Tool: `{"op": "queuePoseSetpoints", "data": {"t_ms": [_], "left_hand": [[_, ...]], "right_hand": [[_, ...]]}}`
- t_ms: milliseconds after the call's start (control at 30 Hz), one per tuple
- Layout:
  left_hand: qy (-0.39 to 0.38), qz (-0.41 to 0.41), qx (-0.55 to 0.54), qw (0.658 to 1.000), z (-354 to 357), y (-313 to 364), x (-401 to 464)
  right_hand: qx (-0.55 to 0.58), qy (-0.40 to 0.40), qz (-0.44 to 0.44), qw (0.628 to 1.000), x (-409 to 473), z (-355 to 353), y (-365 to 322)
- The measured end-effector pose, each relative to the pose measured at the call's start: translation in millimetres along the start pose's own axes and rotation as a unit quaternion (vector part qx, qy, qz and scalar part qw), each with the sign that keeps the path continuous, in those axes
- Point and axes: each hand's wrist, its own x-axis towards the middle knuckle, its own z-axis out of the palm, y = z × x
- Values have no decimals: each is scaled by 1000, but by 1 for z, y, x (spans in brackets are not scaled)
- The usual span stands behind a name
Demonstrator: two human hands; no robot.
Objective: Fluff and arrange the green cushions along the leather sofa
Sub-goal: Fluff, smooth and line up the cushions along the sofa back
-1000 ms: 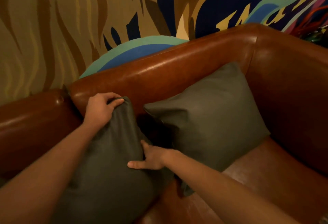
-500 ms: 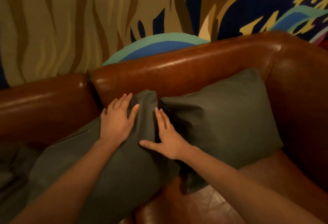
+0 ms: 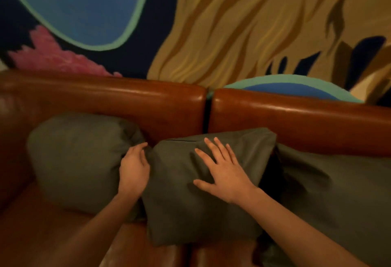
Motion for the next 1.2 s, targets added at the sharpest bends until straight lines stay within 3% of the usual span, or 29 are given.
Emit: {"op": "queuePoseSetpoints", "data": {"t_ms": [133, 233, 400, 533, 633, 867, 1000, 1200], "left_hand": [[-39, -142, -110, 983, -9, -24, 27], [-130, -178, -174, 960, -5, -35, 49], [-301, -105, -70, 945, 13, -28, 69], [-437, -181, -3, 881, 20, -25, 80], [-500, -189, 59, 843, 20, -23, 90], [-556, -165, 160, 798, 18, -11, 102], [-589, -178, 160, 772, 18, -6, 103], [-580, -129, 97, 799, 14, -5, 93]], "right_hand": [[-1, -10, -34, 999, 40, -1, -32], [-4, -21, -46, 999, 71, 1, -50], [-24, -60, -14, 998, 96, 10, -46], [-40, -65, -5, 997, 94, 18, -38], [-48, -55, -9, 997, 95, 21, -38], [-50, -36, -14, 998, 93, 28, -37], [-57, -34, -12, 998, 92, 28, -36], [-53, -29, -9, 998, 92, 30, -37]]}}
